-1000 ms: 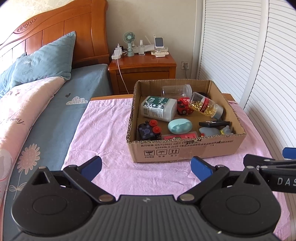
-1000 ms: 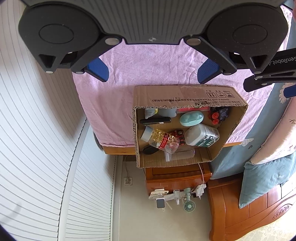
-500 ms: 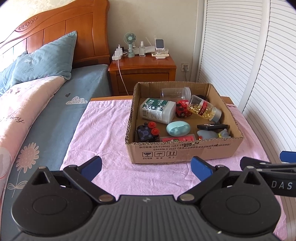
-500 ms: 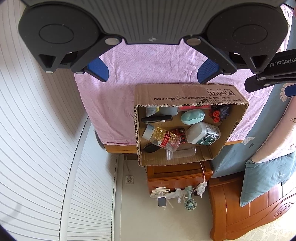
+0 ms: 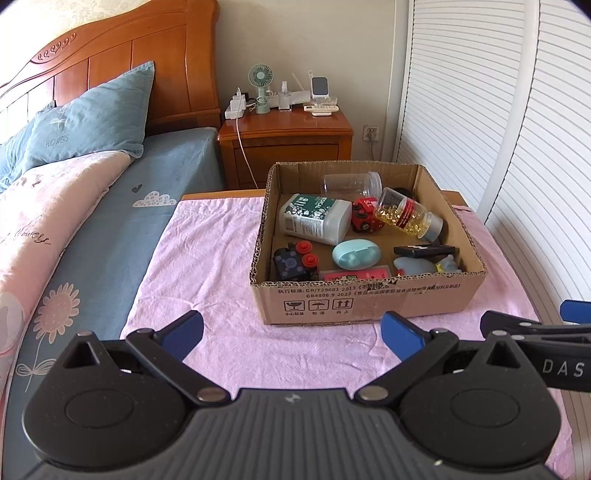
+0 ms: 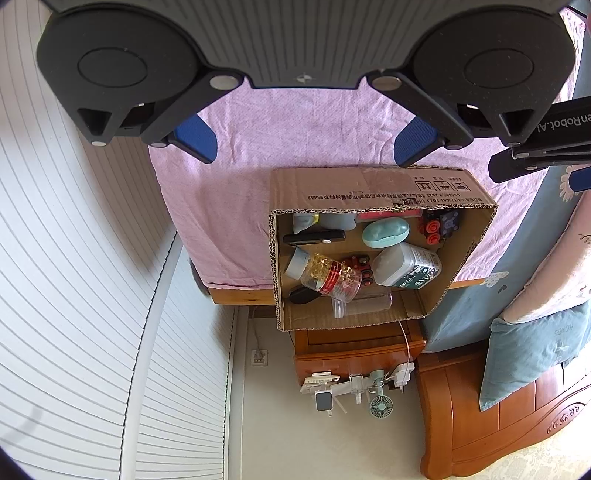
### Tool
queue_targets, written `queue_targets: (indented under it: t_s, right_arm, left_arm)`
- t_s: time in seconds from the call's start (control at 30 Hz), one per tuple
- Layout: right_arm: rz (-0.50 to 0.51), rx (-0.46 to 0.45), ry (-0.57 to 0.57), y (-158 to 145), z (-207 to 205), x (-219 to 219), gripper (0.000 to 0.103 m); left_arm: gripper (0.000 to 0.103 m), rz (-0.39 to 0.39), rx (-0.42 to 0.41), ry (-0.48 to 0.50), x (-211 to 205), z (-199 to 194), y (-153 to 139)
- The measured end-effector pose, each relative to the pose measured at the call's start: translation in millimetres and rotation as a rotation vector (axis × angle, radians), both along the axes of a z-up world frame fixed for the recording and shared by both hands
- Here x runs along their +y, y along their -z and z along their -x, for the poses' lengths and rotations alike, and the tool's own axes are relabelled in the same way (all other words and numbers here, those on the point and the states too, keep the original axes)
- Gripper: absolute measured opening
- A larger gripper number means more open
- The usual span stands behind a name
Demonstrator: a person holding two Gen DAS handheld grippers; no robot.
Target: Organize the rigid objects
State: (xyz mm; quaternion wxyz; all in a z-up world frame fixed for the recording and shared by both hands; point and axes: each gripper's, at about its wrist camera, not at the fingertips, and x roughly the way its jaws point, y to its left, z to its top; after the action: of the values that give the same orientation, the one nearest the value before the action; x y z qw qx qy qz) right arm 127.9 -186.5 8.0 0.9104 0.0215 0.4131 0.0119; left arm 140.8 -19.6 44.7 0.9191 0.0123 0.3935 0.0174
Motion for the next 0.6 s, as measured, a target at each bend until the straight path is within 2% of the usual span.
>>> queue_targets:
  t_s: [0.6]
  right_arm:
    - [0.003, -0.005, -0.001, -0.8, 1.5, -0.6, 0.103]
  left_arm:
    - [0.102, 0.0, -0.002, -0.003, -0.6, 1.7, 0.0]
